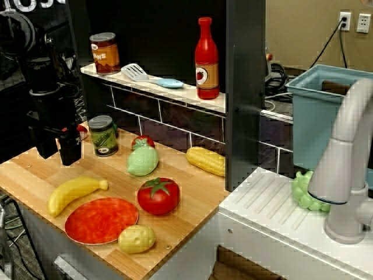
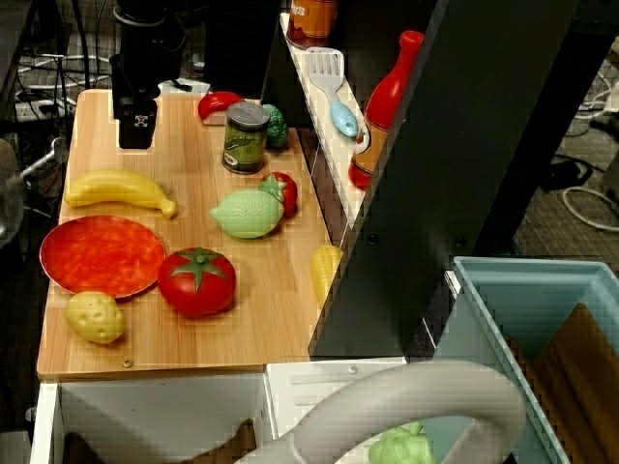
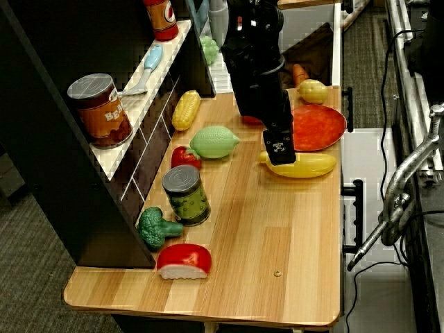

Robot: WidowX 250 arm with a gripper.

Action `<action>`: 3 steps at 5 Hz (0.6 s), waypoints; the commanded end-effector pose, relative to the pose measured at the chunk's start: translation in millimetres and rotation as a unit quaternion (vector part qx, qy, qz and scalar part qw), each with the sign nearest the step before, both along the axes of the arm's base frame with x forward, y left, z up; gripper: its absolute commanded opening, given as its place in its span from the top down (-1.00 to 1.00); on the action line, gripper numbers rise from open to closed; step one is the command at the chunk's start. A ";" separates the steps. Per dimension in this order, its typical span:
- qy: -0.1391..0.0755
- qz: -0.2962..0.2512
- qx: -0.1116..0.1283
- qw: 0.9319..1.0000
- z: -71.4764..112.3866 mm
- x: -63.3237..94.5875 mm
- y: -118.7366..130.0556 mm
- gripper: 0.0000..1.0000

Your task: Put banana on plate

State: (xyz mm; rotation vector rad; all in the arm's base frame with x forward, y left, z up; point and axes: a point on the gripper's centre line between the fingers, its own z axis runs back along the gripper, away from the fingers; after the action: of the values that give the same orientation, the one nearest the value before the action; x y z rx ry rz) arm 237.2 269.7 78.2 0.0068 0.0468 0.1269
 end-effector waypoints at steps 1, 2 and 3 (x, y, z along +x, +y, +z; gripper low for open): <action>0.000 0.000 0.000 1.000 0.0 0.0 0.0 -1.00; -0.003 -0.022 -0.005 1.000 3.1 -10.8 -7.7 -1.00; -0.010 -0.035 -0.009 0.999 3.0 -21.0 -9.7 -1.00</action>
State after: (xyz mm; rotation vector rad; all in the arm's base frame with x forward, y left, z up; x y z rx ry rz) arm 215.2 255.2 57.5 -0.0642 0.0776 0.0610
